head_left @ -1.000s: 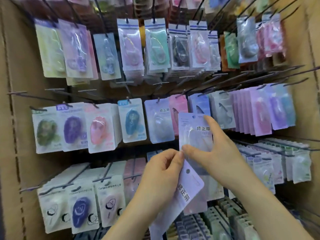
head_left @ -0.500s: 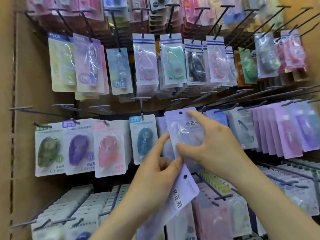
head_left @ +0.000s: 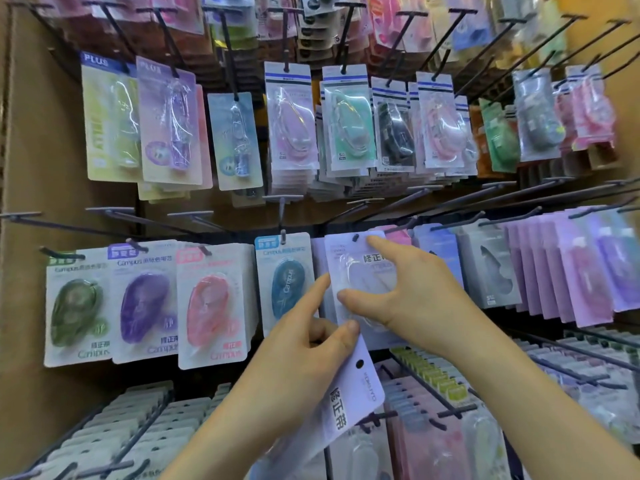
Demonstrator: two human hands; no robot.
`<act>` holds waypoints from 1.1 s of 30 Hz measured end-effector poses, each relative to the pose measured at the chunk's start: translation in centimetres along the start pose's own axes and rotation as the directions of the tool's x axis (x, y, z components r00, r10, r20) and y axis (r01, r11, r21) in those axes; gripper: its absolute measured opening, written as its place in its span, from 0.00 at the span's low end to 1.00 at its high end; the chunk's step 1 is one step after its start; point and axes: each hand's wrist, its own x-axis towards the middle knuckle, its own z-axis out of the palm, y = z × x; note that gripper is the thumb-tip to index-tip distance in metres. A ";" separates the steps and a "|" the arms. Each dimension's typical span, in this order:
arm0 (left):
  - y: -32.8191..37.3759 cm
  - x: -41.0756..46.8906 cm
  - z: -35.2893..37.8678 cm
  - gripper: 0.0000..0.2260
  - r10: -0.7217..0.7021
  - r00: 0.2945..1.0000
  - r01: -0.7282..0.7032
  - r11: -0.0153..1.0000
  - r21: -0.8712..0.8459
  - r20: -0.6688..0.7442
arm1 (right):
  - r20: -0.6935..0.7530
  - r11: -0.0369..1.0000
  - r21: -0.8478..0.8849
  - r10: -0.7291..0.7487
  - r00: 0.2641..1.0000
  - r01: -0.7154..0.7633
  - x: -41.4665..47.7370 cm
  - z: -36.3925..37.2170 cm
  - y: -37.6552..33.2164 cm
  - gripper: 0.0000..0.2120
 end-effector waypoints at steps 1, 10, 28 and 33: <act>-0.1 0.1 0.0 0.31 -0.002 1.000 0.002 1.000 0.013 0.001 | 0.010 1.000 -0.004 0.013 1.000 -0.013 0.2 0.2 -0.1 0.36; -1.2 0.1 -1.2 0.13 0.041 0.999 -0.040 0.991 0.124 -0.002 | -0.036 0.986 -0.149 0.064 0.997 -0.069 2.2 4.0 0.9 0.44; 1.6 2.1 1.0 0.13 -0.040 0.937 -0.111 0.908 -0.404 -0.347 | 0.125 0.718 0.692 -0.023 0.992 -0.071 -5.9 1.6 0.1 0.28; 0.9 1.2 1.5 0.17 0.118 0.961 -0.186 0.944 -0.273 -0.249 | -0.058 0.711 0.703 0.043 0.997 0.010 -5.0 0.9 1.0 0.33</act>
